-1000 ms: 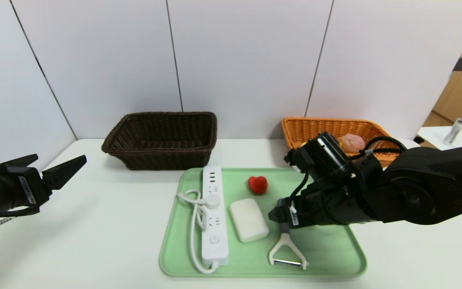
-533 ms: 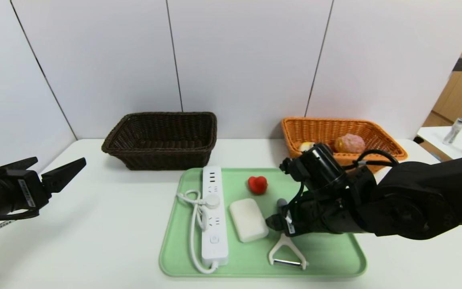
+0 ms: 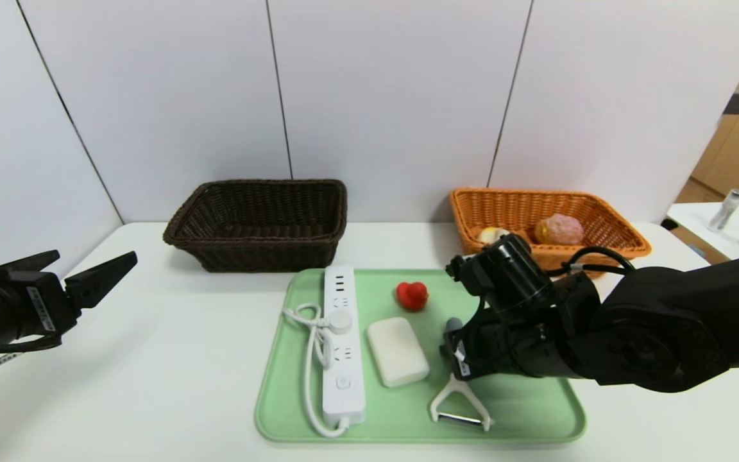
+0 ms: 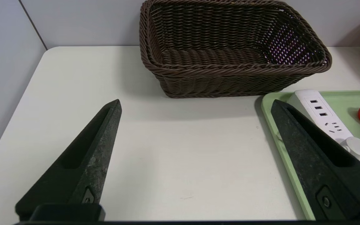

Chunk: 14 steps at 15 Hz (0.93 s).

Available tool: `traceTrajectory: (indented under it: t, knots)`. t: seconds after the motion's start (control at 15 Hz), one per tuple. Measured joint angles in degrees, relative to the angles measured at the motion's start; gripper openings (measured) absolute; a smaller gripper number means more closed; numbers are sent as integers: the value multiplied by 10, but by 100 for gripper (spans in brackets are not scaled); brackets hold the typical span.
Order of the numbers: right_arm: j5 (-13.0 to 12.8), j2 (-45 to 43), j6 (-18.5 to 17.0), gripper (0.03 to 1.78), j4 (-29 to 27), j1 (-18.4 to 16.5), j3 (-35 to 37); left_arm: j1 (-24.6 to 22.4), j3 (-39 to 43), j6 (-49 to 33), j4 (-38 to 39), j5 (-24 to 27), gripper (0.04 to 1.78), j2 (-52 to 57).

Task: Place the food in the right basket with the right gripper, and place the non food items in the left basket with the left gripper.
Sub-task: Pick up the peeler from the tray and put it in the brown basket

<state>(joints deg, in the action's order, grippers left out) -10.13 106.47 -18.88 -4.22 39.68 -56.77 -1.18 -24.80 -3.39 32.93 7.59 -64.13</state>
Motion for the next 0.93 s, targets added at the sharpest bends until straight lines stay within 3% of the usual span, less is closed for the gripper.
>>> traceTrajectory:
  t: [0.07,0.13,0.67,0.93]
  knots:
    - [0,0,0,67,-1,0,0,0,0,0,0,0,169,0]
    - [1,-1,0,35,-1,0,1,0,0,0,0,0,169,0]
    - [1,-10,-1,32,-4,1,-6,0,3,0,0,0,169,5]
    - [1,-37,6,32,-2,0,-44,0,2,1,0,0,169,5]
